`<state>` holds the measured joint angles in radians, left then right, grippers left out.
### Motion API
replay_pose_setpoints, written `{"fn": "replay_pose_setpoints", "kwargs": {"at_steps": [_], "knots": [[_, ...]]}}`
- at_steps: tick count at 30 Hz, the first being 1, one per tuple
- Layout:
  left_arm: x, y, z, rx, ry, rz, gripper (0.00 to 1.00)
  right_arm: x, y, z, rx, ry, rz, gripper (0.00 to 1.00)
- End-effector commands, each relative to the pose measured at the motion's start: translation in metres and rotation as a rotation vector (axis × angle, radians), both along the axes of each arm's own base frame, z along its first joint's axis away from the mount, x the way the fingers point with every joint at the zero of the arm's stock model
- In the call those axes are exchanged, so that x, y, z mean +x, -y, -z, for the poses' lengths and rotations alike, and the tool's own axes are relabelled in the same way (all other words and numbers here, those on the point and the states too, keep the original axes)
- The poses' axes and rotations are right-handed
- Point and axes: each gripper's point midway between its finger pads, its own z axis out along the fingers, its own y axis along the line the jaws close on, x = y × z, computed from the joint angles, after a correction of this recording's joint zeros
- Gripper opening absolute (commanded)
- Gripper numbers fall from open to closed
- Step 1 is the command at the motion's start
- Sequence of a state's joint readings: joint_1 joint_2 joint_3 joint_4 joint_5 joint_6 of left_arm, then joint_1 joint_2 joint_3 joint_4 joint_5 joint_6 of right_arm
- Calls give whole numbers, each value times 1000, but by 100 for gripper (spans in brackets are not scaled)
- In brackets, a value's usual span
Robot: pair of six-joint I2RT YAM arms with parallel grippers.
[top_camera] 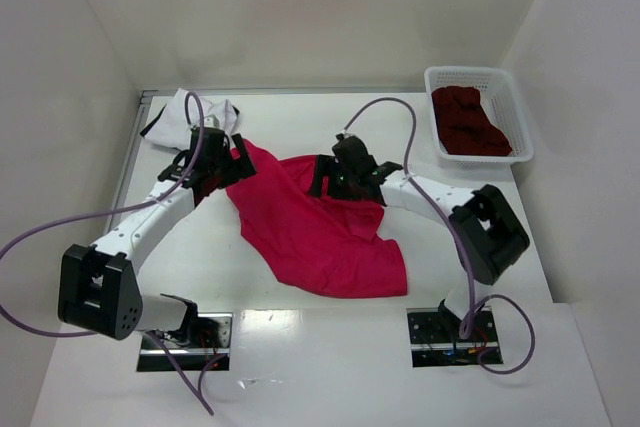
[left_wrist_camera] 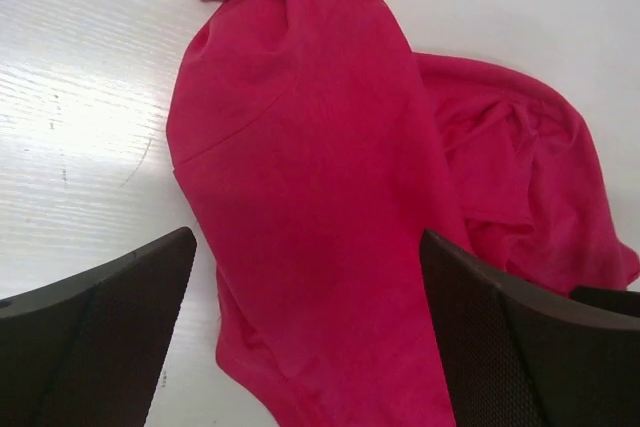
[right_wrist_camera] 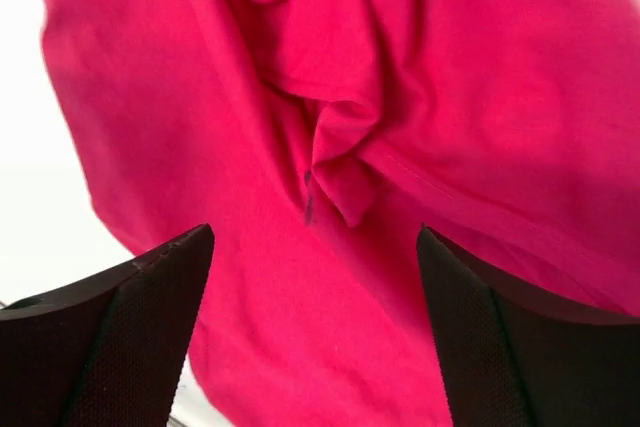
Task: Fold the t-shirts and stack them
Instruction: Flatten out the tshirt
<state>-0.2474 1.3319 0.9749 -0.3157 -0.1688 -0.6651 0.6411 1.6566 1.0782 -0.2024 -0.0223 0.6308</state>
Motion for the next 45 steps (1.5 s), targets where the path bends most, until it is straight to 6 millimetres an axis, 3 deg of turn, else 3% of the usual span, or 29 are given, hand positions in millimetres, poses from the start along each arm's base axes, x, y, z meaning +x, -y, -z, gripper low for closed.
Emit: {"fn": "replay_pose_setpoints", "kwargs": {"at_steps": [1, 3, 11, 13, 14, 16, 17, 24, 28, 32, 35, 37, 38, 42, 45], "knots": [[12, 8, -2, -104, 42, -19, 100, 15, -21, -2, 4, 36, -9, 85], [13, 7, 11, -110, 10, -17, 99, 18, -23, 12, -15, 12, -9, 84], [9, 11, 35, -132, -51, 6, 95, 44, -39, 27, -58, 31, -8, 69], [6, 10, 40, -129, -61, 5, 94, 53, -41, 25, -70, 44, 9, 59], [8, 10, 38, -132, -51, 6, 92, 56, -41, 32, -82, 39, 15, 49], [7, 13, 47, -136, -79, 14, 92, 63, -41, 30, -98, 55, 25, 40], [6, 15, 52, -145, -88, 25, 91, 64, -40, 38, -116, 44, 31, 30], [0, 18, 72, -155, -148, 27, 89, 75, -28, 43, -198, 56, 80, 3], [1, 19, 73, -164, -142, 20, 89, 91, -16, 9, -193, 136, 151, 0], [-2, 19, 76, -169, -153, 25, 88, 112, 22, -22, -175, 169, 244, 0], [-3, 20, 78, -175, -154, 19, 88, 114, 44, -43, -194, 212, 287, 0], [-3, 20, 78, -175, -154, 19, 88, 113, 56, -46, -194, 213, 306, 0], [-6, 19, 82, -174, -163, 18, 88, 115, 62, -58, -179, 232, 323, 0], [-6, 19, 82, -173, -163, 18, 87, 116, 77, -62, -167, 237, 326, 0], [-6, 19, 82, -173, -163, 18, 87, 113, 69, -55, -153, 215, 278, 0]]}}
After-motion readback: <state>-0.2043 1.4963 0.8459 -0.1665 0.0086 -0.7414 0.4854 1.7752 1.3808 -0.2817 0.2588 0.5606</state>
